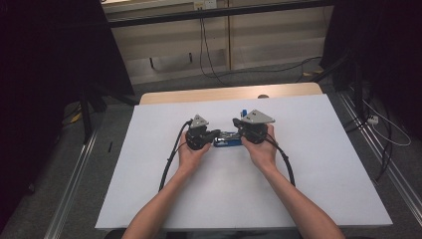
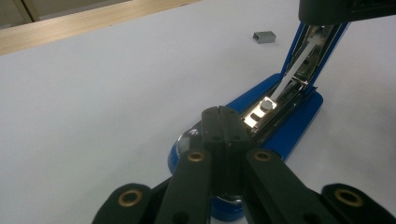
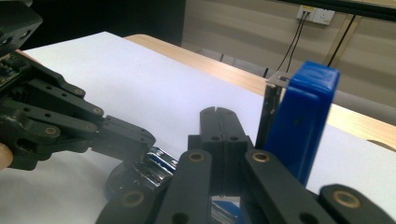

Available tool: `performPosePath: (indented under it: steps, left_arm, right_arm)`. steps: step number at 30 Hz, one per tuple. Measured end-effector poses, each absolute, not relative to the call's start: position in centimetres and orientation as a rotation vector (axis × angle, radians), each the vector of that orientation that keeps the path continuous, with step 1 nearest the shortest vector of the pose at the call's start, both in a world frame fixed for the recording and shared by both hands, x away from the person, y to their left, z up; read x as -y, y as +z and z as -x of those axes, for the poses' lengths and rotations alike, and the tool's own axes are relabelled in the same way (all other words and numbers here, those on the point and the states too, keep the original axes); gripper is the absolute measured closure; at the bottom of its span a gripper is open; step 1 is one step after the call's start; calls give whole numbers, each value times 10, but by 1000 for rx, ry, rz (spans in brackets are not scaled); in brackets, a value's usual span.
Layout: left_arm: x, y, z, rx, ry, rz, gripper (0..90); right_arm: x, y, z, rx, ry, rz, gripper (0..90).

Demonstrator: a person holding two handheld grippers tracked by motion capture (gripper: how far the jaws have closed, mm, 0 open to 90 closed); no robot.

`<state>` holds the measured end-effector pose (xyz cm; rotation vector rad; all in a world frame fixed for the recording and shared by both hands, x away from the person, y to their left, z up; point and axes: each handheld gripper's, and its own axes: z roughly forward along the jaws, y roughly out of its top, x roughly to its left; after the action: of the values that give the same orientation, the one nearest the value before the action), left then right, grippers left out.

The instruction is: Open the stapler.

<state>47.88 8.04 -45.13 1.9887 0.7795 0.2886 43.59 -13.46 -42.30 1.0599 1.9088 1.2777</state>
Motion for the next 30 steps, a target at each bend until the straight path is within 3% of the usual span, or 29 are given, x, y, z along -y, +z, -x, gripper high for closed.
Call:
performPosePath:
  steps: [30]
  left_arm:
    - [-81,-451,-479,-771,292,-1996,900]
  right_arm:
    - [166,-423,-432,-1885,1258,-1113,900]
